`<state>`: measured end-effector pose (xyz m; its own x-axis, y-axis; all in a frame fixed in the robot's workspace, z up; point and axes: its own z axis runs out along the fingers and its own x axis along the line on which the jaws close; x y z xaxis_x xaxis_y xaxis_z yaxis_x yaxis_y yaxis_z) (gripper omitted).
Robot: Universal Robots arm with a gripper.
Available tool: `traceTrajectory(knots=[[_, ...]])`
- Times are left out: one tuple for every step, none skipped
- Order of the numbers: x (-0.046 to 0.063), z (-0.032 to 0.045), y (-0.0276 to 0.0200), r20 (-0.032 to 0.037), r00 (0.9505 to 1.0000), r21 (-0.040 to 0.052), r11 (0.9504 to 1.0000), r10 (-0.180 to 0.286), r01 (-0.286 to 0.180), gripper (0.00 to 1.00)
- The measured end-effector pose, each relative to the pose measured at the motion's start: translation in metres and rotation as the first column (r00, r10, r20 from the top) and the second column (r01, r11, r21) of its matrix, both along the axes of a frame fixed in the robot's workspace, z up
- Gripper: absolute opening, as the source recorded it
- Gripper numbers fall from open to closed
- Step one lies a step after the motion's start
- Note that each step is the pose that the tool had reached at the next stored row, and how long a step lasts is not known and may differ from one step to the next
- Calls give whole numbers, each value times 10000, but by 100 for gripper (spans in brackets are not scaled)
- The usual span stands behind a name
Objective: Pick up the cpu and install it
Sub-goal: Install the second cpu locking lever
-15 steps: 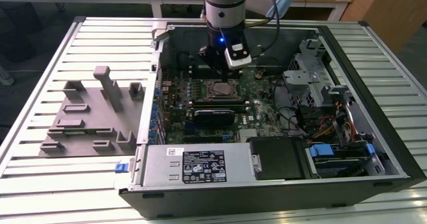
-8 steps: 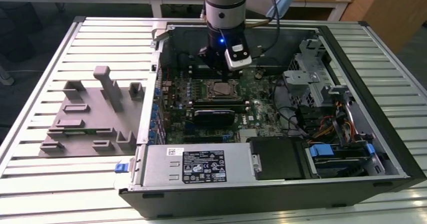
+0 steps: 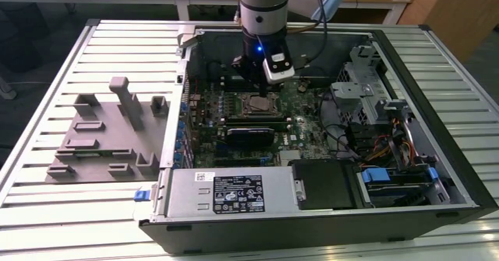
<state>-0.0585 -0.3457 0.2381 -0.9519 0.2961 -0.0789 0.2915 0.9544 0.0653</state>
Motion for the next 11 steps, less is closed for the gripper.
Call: traceTrajectory(knots=[[0, 0, -4, 0, 10000, 1, 10000, 0, 0, 11], [0, 0, -8, 0, 10000, 0, 10000, 0, 0, 11], [0, 0, -12, 0, 10000, 0, 10000, 1, -1, 11], [0, 0, -16, 0, 10000, 0, 10000, 0, 0, 11], [0, 0, -20, 0, 10000, 0, 10000, 0, 0, 11], [0, 0, -24, 0, 10000, 0, 10000, 0, 0, 11], [0, 0, -27, 0, 10000, 0, 10000, 0, 0, 11], [0, 0, -30, 0, 10000, 1, 10000, 0, 0, 11], [0, 0, -33, 0, 10000, 0, 10000, 0, 0, 11], [0, 0, -36, 0, 10000, 0, 10000, 1, -1, 11], [0, 0, -39, 1, 10000, 1, 10000, 0, 0, 11]])
